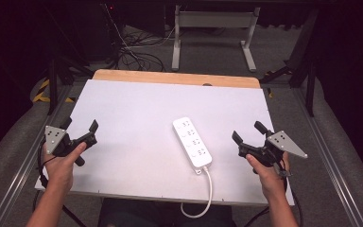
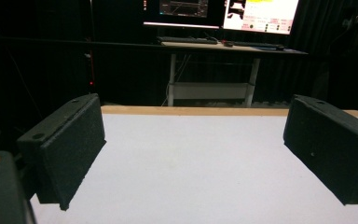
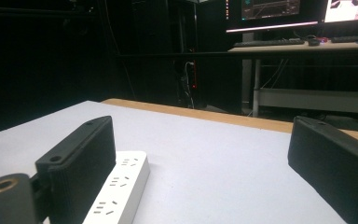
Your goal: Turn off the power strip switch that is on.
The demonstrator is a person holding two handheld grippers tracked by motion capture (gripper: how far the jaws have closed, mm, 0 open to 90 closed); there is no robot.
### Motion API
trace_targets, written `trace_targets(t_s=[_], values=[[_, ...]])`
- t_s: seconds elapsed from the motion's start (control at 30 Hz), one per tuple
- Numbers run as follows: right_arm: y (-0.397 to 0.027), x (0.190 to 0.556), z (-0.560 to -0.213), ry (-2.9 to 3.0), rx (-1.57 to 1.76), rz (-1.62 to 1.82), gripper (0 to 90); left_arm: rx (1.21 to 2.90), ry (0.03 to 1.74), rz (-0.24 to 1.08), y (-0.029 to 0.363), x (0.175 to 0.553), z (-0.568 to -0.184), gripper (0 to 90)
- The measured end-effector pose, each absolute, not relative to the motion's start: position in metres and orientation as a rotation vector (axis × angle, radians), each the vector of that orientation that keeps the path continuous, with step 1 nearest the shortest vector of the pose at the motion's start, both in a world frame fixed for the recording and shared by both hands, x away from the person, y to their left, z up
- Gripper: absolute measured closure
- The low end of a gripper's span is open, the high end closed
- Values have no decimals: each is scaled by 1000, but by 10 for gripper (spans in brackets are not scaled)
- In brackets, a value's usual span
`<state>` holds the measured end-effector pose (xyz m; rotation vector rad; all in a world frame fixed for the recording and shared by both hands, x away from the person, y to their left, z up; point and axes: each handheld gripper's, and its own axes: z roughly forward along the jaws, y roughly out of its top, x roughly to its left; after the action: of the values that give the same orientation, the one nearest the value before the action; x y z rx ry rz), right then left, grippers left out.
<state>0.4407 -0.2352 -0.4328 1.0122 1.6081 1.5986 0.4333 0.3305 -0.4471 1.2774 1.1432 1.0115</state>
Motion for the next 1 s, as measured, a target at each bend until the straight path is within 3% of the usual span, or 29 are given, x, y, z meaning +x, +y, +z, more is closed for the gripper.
trace_targets(t_s=[1.0], values=[[-234, 440, -436, 1629, 1019, 1562, 27, 1280, 1132, 1003, 329, 431, -446, 51]])
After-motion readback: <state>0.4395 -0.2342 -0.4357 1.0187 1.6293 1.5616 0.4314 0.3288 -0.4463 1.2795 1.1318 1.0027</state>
